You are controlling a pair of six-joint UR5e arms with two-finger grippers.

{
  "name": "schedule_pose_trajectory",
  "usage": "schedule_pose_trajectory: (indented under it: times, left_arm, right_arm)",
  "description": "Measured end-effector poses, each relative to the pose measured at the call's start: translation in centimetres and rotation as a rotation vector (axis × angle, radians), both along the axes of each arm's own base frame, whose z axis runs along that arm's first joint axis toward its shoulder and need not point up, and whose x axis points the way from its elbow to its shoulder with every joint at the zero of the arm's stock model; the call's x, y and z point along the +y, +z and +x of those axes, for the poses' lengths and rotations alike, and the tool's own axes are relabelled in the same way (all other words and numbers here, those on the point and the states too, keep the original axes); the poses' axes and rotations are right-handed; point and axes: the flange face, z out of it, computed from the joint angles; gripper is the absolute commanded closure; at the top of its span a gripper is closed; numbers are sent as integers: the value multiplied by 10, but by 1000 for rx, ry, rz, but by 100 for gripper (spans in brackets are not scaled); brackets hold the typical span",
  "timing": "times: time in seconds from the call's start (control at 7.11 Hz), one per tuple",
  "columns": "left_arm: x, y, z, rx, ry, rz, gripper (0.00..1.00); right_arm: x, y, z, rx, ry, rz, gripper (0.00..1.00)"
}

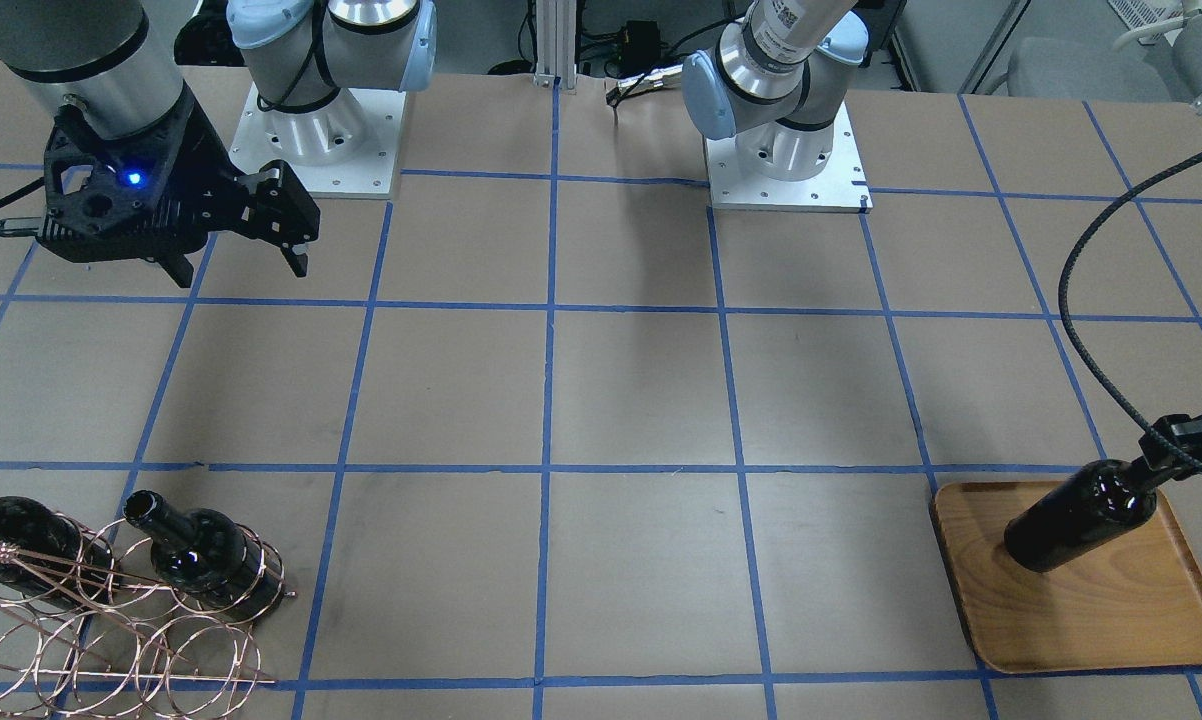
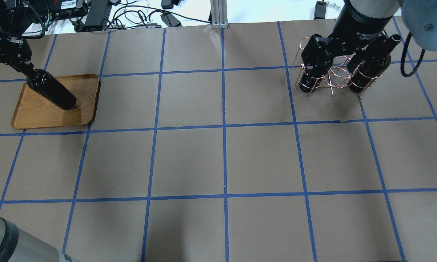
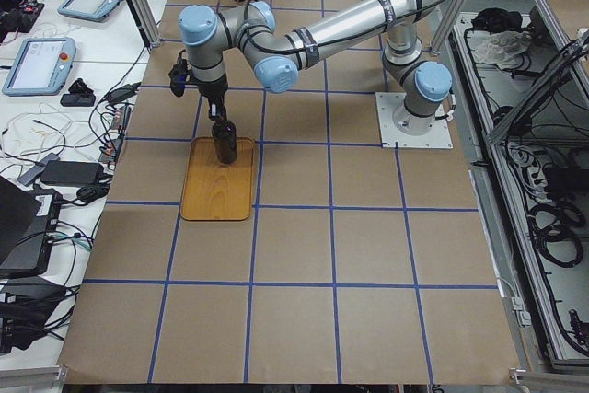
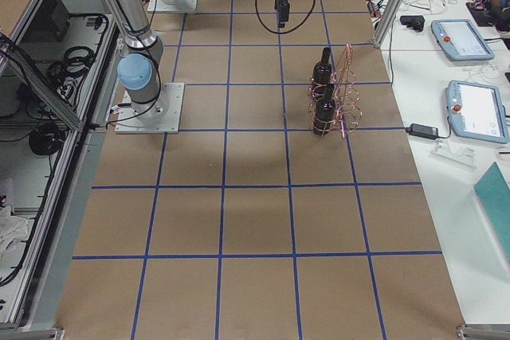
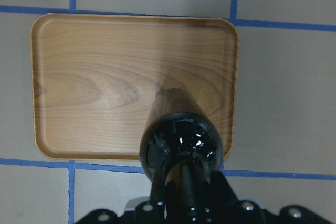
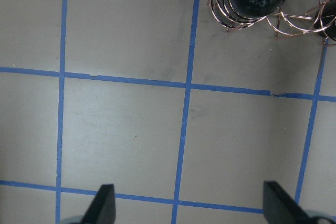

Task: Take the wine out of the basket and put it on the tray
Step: 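Lay the bottle down on the wooden tray with the left gripper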

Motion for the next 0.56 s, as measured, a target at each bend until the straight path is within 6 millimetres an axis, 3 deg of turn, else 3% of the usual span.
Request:
schedule_pose_trajectory:
  times: [0.28, 0.42, 0.56]
  left_arm:
    - [-3, -13, 10, 10, 12, 9, 100]
    - [-4, -15, 11, 12, 13, 10, 25]
    - [-4, -15, 12, 12, 13, 7, 17]
  right_arm:
    - [0, 1, 0, 4, 1, -5, 0]
    - [0, 1, 0, 2, 1, -5, 0]
    - [0, 0, -1, 5, 0, -1, 0]
